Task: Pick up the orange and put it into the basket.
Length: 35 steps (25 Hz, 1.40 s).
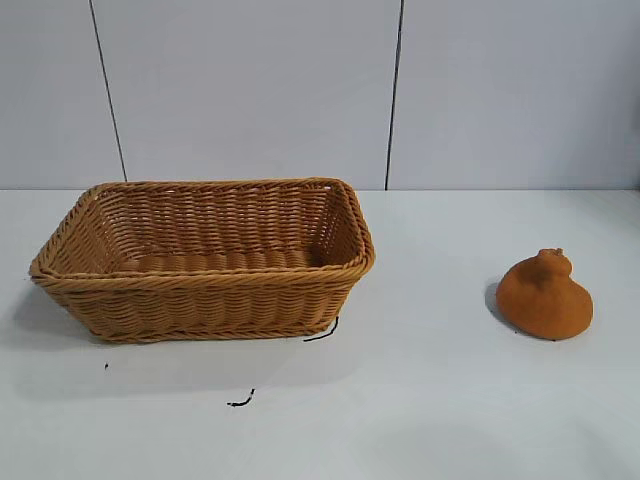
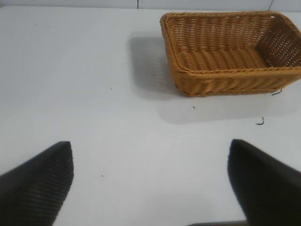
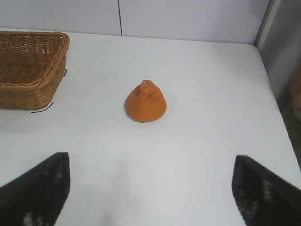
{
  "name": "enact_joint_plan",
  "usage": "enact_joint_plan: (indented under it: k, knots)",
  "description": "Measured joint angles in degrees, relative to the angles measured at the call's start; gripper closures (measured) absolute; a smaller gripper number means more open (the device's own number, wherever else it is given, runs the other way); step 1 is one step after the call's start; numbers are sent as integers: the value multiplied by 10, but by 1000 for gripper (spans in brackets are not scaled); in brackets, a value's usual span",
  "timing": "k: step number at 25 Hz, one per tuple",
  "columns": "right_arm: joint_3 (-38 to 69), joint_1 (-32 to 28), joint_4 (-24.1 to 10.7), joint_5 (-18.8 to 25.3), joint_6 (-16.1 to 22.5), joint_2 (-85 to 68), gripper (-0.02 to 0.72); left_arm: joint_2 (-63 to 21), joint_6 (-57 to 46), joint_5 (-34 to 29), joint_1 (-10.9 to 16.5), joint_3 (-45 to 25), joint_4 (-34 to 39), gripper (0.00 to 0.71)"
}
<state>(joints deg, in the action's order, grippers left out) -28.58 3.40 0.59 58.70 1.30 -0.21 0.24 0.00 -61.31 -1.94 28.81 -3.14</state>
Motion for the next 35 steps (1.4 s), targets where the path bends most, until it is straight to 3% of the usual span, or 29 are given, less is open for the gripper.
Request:
enact_joint_plan:
  k: [12, 22, 35]
  knots:
    - [-9, 0, -1, 6, 13, 49, 36, 0, 0, 0, 0, 0, 0, 71]
    - [-139, 0, 0, 24, 40, 454, 36, 0, 0, 1, 0, 0, 0, 71]
    - [-429, 0, 2, -20, 29, 904, 36, 0, 0, 1, 0, 0, 0, 71]
